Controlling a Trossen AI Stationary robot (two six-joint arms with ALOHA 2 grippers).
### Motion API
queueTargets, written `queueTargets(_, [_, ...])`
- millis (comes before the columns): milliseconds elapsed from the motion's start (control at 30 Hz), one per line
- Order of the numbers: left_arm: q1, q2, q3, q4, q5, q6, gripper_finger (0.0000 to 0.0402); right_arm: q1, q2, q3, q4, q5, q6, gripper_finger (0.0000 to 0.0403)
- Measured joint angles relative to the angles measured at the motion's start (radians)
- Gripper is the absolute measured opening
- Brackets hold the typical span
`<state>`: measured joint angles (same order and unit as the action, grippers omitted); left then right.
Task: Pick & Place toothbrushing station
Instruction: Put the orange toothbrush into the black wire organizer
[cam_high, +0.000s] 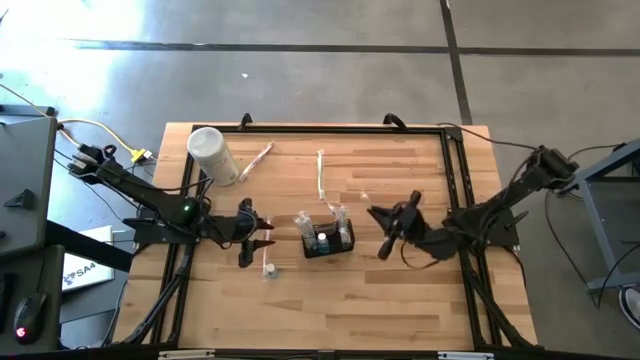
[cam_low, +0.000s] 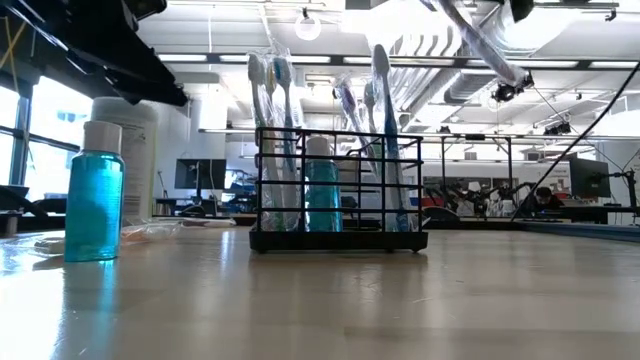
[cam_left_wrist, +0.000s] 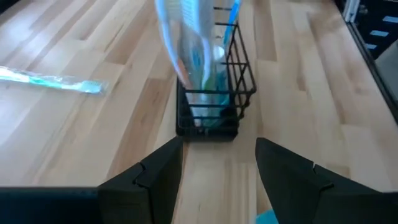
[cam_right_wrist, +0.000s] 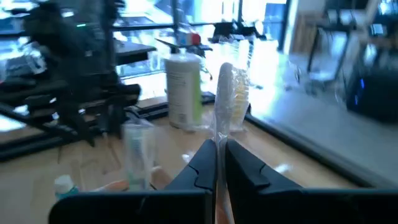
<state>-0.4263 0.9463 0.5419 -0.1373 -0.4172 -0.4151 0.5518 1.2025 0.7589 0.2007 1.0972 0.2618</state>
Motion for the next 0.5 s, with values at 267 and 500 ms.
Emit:
queueTargets(267, [0.000,0.001,0.000,0.016,0.018,0.018,0.0200,0.025,0.174,0.000,0.419,-0.184,-0.319,0.0011])
queueTargets(500, [0.000,0.001,0.000,0.015,0.018,0.017,0.0200,0.009,0.313,-0.001,0.819,-0.335,-0.573,0.0008])
